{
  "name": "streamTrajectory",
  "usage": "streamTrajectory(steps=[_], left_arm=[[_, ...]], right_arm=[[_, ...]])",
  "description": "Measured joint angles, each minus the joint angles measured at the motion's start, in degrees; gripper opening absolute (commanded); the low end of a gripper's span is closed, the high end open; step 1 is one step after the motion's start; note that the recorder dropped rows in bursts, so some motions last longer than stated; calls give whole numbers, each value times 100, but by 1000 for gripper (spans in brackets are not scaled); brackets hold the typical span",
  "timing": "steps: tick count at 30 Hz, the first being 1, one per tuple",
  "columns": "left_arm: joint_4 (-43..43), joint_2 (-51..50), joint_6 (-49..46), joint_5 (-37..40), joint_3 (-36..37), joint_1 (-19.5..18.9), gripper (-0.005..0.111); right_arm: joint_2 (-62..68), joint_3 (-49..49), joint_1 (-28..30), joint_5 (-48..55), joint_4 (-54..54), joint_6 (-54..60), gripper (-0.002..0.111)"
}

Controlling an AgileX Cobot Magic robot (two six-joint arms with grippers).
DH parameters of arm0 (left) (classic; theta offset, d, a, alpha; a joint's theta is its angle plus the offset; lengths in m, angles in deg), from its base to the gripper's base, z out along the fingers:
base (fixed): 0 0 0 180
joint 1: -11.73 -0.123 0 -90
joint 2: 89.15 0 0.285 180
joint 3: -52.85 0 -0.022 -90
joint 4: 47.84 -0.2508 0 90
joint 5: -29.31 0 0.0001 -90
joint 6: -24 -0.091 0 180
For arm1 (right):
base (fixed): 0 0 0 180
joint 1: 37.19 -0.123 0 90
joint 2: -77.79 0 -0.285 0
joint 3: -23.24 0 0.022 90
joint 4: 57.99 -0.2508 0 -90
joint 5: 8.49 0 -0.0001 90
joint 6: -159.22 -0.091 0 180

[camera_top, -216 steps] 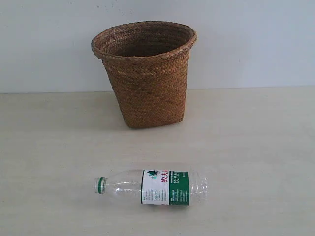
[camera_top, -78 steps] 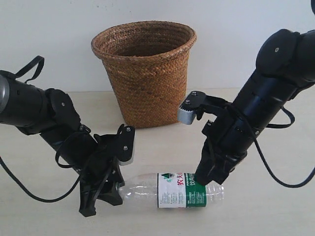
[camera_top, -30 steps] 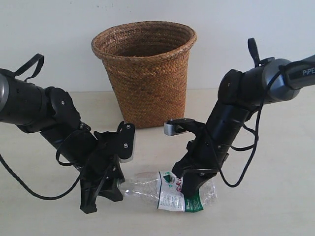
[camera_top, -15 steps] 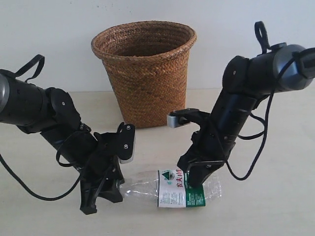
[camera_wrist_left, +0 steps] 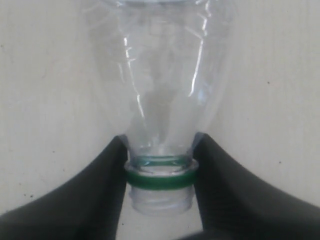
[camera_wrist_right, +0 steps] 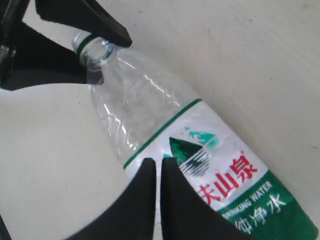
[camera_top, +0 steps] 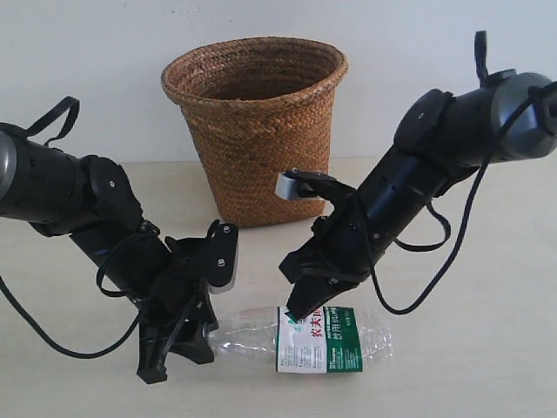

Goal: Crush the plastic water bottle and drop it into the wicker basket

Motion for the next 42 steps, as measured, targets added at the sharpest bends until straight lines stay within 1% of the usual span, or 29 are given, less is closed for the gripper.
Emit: streamTrajectory(steps=[4,11,16,27,33,37,42], left_arm=[[0,0,0,0,0,0,4],[-101,-13,0,17,0,0,4],[-155,-13,0,27,0,0,4],[-203,-13,4,66,0,-11,4],[-229,-13,13,66,0,-35,4],[-189,-13,13,42,0,-35,4],[-153,-16,13,32,0,-35,4]], right_arm=[[239,0,-139,-256,-199,65,0],[564,-22,-139,-256,-443,65,0],[739,-57,-128,-199,-548,65,0],[1196,-451,-99,99,-604,-98,0],[1489,-806,-99,361,-421,-686,0],[1552,-890,-156,263,81,-1577,0],[1583,-1087,-179,420,296,-1797,0]])
